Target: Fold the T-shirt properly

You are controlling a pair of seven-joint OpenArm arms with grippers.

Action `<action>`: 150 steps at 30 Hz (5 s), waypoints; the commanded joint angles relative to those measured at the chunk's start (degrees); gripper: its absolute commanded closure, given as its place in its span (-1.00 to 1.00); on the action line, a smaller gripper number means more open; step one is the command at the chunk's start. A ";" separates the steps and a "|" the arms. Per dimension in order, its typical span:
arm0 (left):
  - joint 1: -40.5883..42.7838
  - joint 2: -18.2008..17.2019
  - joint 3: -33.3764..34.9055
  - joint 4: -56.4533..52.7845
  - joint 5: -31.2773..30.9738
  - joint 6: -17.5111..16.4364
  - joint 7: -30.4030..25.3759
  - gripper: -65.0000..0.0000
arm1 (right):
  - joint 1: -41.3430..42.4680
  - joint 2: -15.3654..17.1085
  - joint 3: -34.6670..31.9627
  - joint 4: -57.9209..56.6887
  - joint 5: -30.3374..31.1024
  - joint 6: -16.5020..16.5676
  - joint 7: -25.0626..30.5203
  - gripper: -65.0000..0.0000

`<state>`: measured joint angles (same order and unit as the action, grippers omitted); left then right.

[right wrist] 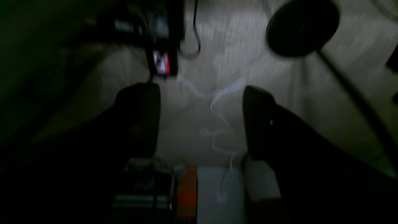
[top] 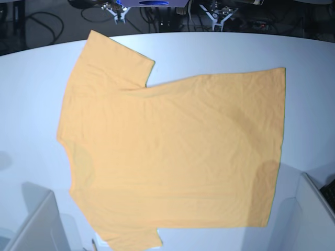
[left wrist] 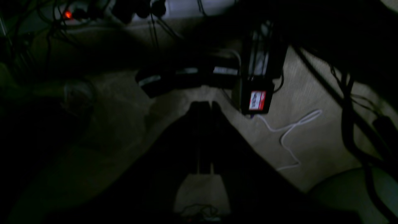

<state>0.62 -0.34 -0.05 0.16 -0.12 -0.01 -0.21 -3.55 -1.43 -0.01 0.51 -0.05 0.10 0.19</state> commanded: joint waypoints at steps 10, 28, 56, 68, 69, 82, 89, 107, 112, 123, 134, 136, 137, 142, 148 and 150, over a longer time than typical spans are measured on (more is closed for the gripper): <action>0.92 0.12 -0.08 0.06 -0.19 0.05 0.25 -0.17 | -0.54 0.07 -0.12 0.06 -0.08 0.30 0.21 1.00; 3.55 -1.29 0.63 1.37 0.43 -0.03 0.34 1.00 | -1.06 2.79 -0.21 0.06 -0.25 0.30 -0.23 1.00; 52.87 -8.76 -0.17 74.69 -0.36 -0.03 0.16 1.00 | -45.46 -3.45 13.94 71.88 0.19 0.03 -5.33 1.00; 65.88 -12.10 -11.33 101.15 -17.68 -0.03 0.25 1.00 | -51.70 -5.47 16.49 103.88 1.07 0.03 -10.69 1.00; 66.67 -12.10 -12.38 103.53 -18.74 -0.03 0.25 1.00 | -51.53 -5.47 16.49 105.46 2.74 0.03 -10.69 1.00; 66.41 -11.92 -16.60 112.06 -20.14 -0.03 0.16 1.00 | -40.36 -4.94 16.67 111.09 26.21 0.30 -17.72 0.90; 64.12 -12.89 -16.34 111.97 -22.78 -0.12 0.34 1.00 | -34.47 -4.94 24.32 110.74 37.29 0.39 -24.49 0.11; 58.41 -15.27 -19.07 110.65 -47.04 -0.21 0.87 -0.22 | -24.89 1.48 35.48 97.73 50.38 4.52 -41.11 -0.12; 57.00 -15.00 -23.29 108.45 -53.55 -6.27 0.95 -0.20 | -25.24 0.24 32.41 96.76 50.12 5.57 -43.57 -0.11; 53.05 -15.09 -23.81 100.98 -56.98 -7.42 1.31 -0.20 | -25.06 0.16 30.56 95.71 50.12 5.57 -43.83 -0.03; 41.09 -9.11 -35.95 95.62 -57.07 -13.57 25.66 -0.20 | -24.01 0.51 30.56 92.01 50.12 5.66 -43.92 1.00; 38.19 -7.35 -40.34 93.68 -57.07 -14.71 31.64 -0.20 | -24.01 0.51 30.56 92.01 50.12 5.66 -43.92 1.00; 36.87 -6.74 -42.01 92.80 -56.80 -14.80 34.36 -0.20 | -24.01 0.51 30.56 92.01 50.12 5.66 -43.92 1.00; 31.16 -5.77 -48.34 89.02 -56.71 -14.80 41.57 -0.19 | -24.01 0.51 30.56 92.10 50.12 5.66 -43.92 1.00; 27.11 -6.03 -48.25 87.26 -56.80 -14.80 45.53 -0.19 | -24.01 0.51 30.56 92.19 50.30 5.66 -43.92 1.00; 25.18 -5.95 -48.25 85.15 -56.71 -14.80 47.55 -0.19 | -24.01 0.42 30.56 92.19 50.30 5.66 -43.92 1.00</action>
<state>25.12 -6.17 -48.36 85.49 -58.24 -15.73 45.01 -26.85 -1.08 30.63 92.77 52.56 6.76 -41.80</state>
